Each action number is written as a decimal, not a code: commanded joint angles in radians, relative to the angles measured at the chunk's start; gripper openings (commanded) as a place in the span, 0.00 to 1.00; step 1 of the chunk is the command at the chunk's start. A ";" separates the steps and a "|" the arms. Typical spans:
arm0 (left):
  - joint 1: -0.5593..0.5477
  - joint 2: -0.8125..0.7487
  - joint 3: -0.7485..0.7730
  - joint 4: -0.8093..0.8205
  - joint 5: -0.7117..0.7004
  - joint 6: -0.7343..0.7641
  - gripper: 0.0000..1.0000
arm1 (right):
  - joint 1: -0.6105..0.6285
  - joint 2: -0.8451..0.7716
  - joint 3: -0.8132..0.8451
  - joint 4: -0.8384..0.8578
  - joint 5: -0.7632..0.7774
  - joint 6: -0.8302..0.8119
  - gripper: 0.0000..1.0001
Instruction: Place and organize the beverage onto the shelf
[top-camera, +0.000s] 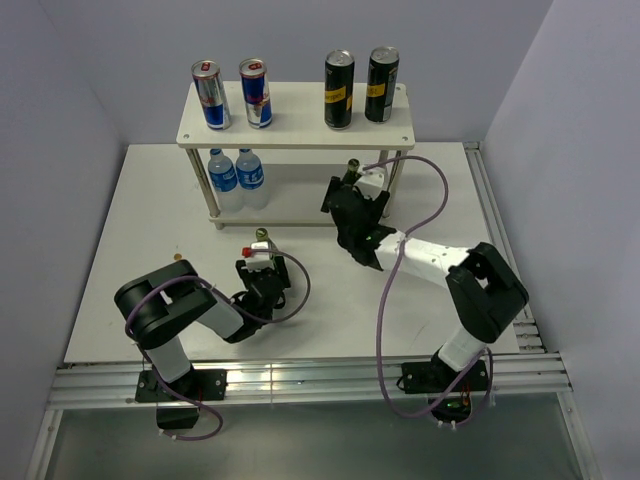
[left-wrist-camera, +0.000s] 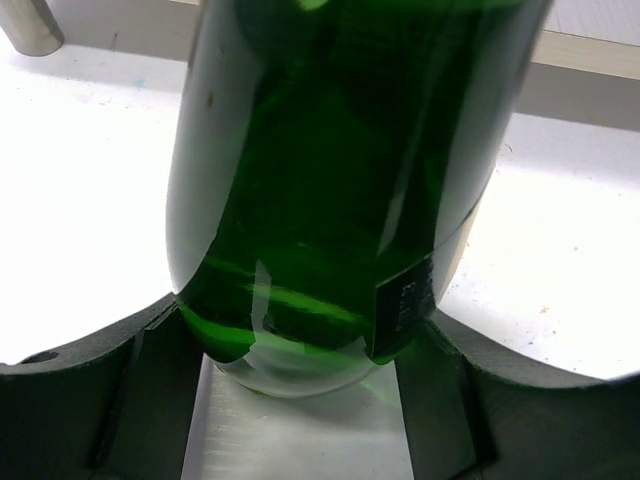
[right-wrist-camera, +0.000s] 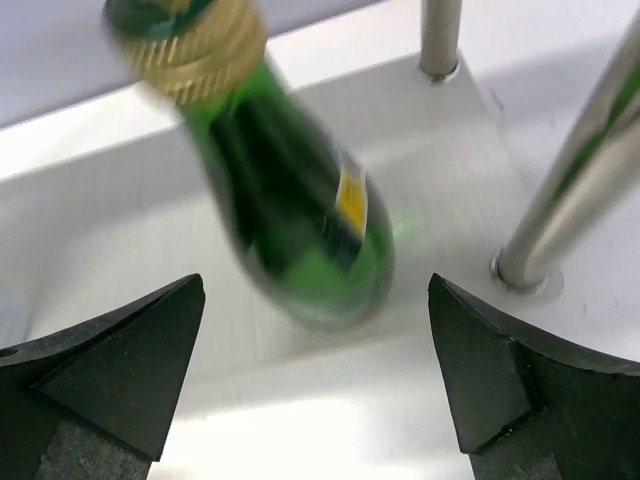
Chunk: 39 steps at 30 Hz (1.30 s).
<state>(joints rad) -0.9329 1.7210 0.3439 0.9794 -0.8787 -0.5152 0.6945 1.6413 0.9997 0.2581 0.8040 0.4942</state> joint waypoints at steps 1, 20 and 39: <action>-0.009 -0.028 0.044 -0.034 0.015 0.026 0.00 | 0.040 -0.095 -0.055 -0.010 0.027 0.030 1.00; -0.003 -0.236 0.317 -0.262 0.106 0.257 0.00 | 0.442 -0.514 -0.329 -0.437 0.254 0.352 1.00; 0.178 0.123 0.849 -0.340 0.374 0.276 0.00 | 0.609 -0.577 -0.437 -0.720 0.299 0.682 1.00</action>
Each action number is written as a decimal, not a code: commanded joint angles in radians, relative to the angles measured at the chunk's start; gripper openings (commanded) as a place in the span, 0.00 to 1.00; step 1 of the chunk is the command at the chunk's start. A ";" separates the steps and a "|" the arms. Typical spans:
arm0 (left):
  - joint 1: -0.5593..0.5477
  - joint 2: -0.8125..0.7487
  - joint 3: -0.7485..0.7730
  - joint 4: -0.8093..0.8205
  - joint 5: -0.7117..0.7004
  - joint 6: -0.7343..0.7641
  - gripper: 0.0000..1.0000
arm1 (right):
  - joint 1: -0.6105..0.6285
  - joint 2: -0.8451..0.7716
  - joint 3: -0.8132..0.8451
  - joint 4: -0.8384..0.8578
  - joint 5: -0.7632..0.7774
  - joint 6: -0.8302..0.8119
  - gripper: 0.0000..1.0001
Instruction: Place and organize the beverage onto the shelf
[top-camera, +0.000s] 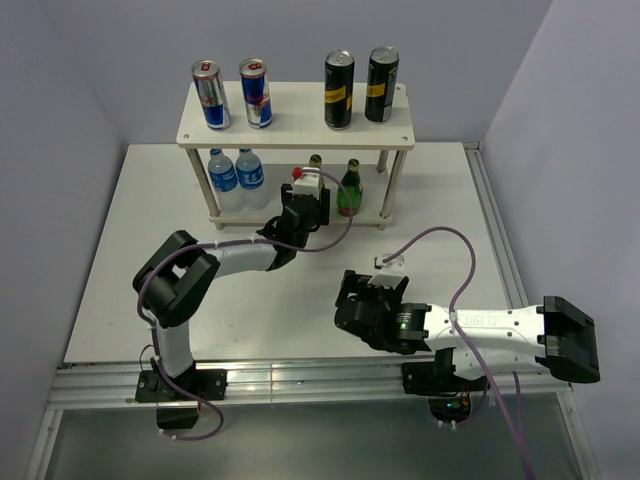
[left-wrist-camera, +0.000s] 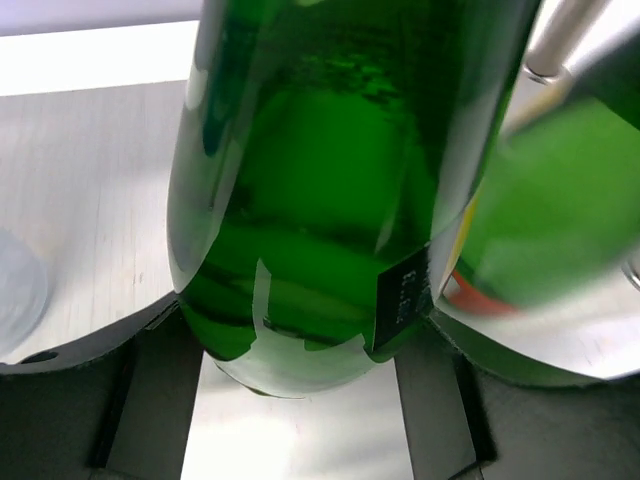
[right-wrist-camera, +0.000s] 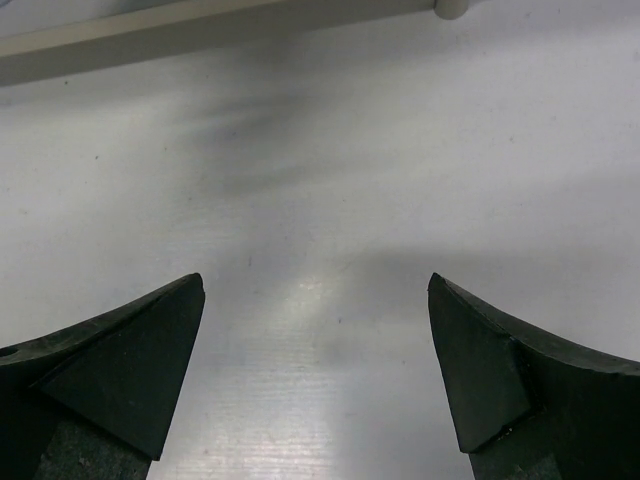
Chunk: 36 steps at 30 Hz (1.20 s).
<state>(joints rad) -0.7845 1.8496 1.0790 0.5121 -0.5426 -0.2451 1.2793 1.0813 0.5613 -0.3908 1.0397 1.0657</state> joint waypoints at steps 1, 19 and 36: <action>0.033 0.019 0.134 0.132 0.036 0.007 0.00 | 0.029 -0.015 0.002 -0.074 0.065 0.112 1.00; 0.068 0.112 0.153 0.193 0.153 -0.097 0.00 | 0.055 0.062 0.037 -0.082 0.097 0.112 1.00; 0.025 0.109 0.082 0.190 0.145 -0.057 0.71 | 0.055 0.085 0.035 -0.082 0.097 0.137 1.00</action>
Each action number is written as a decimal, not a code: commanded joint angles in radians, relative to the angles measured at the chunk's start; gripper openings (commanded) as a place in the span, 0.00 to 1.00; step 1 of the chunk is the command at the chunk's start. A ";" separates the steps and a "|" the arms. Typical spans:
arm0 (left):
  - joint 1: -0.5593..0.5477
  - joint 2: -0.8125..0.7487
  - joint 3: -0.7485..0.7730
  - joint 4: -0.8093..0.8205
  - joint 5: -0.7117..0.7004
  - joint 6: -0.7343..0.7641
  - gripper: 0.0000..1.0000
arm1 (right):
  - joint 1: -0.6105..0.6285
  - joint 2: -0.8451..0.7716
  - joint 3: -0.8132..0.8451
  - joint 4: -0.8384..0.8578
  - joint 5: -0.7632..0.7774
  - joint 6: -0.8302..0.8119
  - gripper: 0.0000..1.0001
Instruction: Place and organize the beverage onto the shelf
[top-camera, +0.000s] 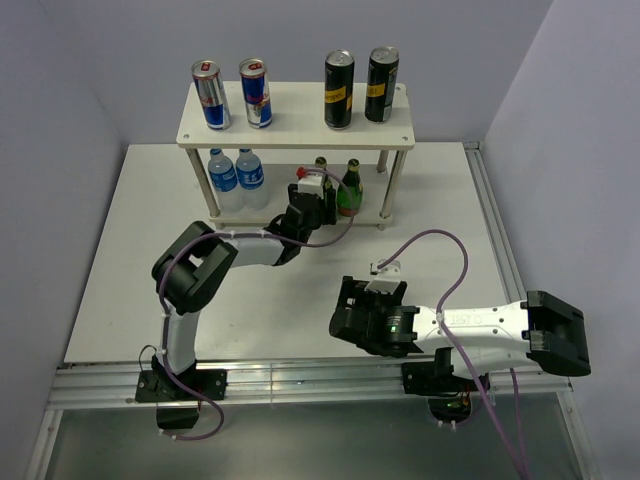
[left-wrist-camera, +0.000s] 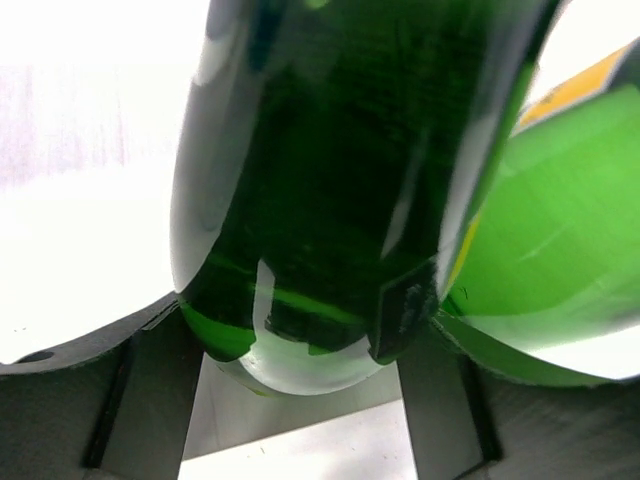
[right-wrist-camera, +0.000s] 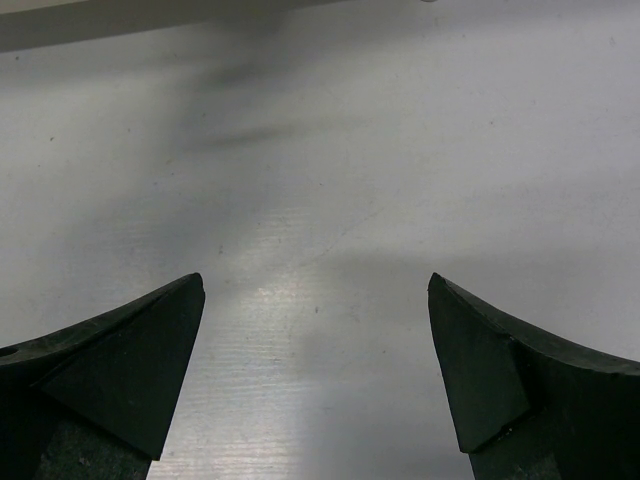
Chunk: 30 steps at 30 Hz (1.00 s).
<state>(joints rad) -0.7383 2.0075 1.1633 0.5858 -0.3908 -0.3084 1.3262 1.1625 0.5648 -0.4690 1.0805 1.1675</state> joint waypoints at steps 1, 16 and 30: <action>-0.019 -0.050 -0.004 0.115 -0.006 0.003 0.74 | 0.008 0.006 0.035 -0.008 0.058 0.040 1.00; -0.047 -0.076 -0.034 0.111 -0.065 0.025 0.99 | 0.010 0.014 0.037 -0.025 0.059 0.058 1.00; -0.072 -0.234 -0.212 0.100 -0.123 -0.017 0.99 | 0.030 0.034 0.059 -0.059 0.068 0.092 1.00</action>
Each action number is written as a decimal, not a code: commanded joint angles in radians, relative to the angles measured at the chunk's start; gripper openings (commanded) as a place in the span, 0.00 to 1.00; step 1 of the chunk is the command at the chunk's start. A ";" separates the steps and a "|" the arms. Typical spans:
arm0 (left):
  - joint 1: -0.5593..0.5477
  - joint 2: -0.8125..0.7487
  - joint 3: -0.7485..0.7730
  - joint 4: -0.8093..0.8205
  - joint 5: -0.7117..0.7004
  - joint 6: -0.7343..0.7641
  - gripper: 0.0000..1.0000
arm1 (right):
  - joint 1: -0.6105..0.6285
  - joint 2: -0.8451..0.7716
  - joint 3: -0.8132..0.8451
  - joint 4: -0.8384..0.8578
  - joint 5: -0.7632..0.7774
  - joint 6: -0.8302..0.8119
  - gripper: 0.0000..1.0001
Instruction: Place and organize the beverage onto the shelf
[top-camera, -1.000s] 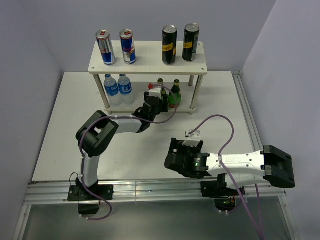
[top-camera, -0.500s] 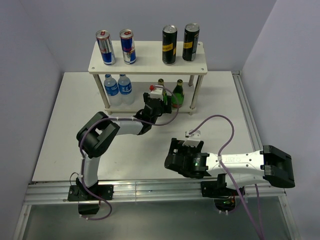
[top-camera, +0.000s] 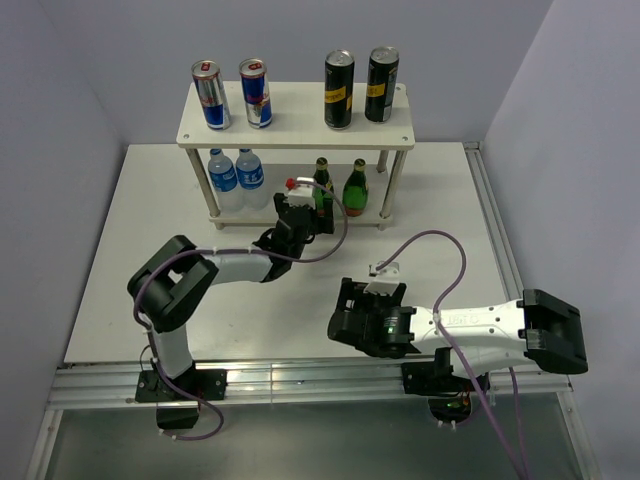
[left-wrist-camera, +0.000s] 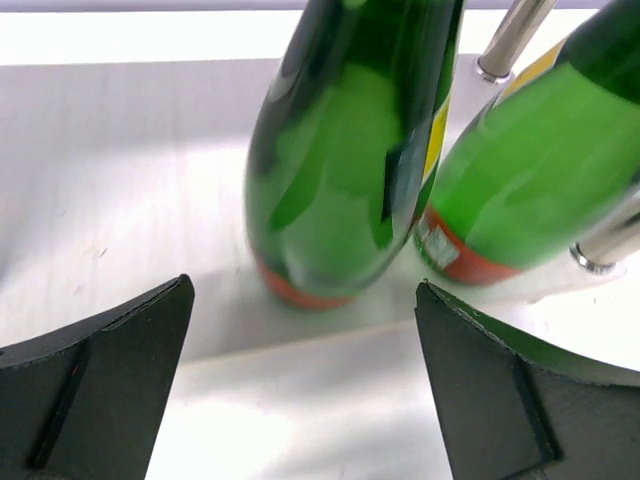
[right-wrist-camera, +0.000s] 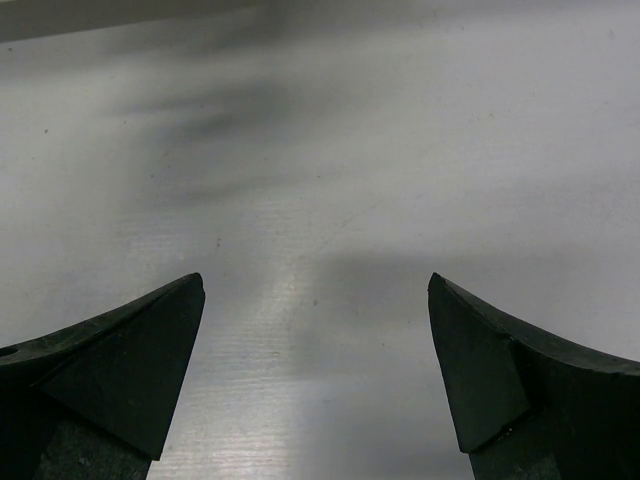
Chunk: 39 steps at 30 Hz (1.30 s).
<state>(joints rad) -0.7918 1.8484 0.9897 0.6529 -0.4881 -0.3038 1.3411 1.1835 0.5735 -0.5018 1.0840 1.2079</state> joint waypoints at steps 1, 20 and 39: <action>-0.029 -0.089 -0.051 0.024 -0.044 -0.029 0.99 | 0.018 0.014 0.054 -0.033 0.070 0.054 1.00; -0.408 -0.777 0.010 -1.169 -0.265 -0.446 0.99 | 0.179 -0.051 0.577 -0.341 0.100 -0.219 1.00; -0.455 -1.075 0.389 -1.467 -0.556 -0.319 0.99 | 0.300 -0.235 0.850 -0.146 0.452 -0.722 1.00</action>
<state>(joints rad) -1.2434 0.7803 1.3403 -0.7631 -0.9810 -0.6590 1.6341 1.0389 1.4948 -1.0409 1.4391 0.8135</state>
